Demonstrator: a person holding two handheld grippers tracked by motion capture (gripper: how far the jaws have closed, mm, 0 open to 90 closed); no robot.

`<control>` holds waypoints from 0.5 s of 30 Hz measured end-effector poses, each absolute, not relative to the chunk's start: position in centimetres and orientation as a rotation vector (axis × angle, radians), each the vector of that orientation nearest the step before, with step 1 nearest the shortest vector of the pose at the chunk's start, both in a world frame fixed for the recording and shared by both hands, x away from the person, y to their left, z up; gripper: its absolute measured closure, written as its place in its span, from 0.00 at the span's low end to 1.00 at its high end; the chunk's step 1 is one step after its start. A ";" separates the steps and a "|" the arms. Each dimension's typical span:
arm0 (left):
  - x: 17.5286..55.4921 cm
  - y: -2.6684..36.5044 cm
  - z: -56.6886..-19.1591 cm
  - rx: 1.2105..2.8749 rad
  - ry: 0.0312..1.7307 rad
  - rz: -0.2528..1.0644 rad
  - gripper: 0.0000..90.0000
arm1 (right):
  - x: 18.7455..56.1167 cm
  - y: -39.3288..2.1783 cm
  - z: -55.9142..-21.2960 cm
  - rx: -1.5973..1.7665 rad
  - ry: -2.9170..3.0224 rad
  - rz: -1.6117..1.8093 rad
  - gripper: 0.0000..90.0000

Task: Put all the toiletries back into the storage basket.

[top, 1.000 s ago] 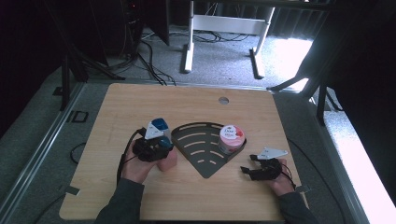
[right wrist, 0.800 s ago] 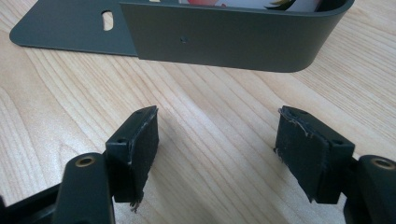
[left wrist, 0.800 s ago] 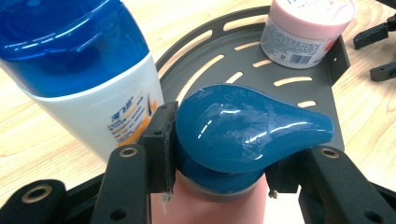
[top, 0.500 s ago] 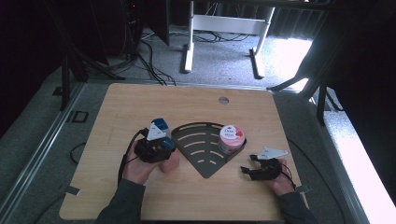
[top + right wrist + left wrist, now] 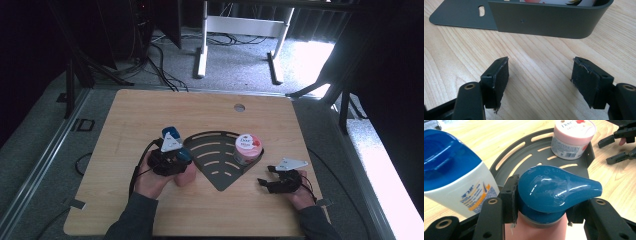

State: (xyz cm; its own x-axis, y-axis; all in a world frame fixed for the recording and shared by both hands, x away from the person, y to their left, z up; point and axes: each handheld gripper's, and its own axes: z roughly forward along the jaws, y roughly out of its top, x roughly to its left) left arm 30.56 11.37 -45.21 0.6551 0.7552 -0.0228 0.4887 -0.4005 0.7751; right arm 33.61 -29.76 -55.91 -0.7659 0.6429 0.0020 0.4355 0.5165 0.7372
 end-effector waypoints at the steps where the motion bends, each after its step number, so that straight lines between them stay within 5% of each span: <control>1: 30.5 11.3 -45.2 2.080 0.958 0.424 0.59 | 33.6 -29.7 -55.9 0.907 2.488 1.095 0.33; 15: 30.1 10.4 -45.4 2.101 0.922 0.396 0.59 | 33.6 -29.7 -55.9 0.908 2.489 1.094 0.33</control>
State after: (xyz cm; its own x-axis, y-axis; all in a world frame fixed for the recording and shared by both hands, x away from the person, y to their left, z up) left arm 30.11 10.40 -45.39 0.6864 0.7266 -0.0290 0.4794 -0.4221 0.7694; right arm 33.60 -29.75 -55.90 -0.7653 0.6436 0.0013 0.4361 0.5170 0.7366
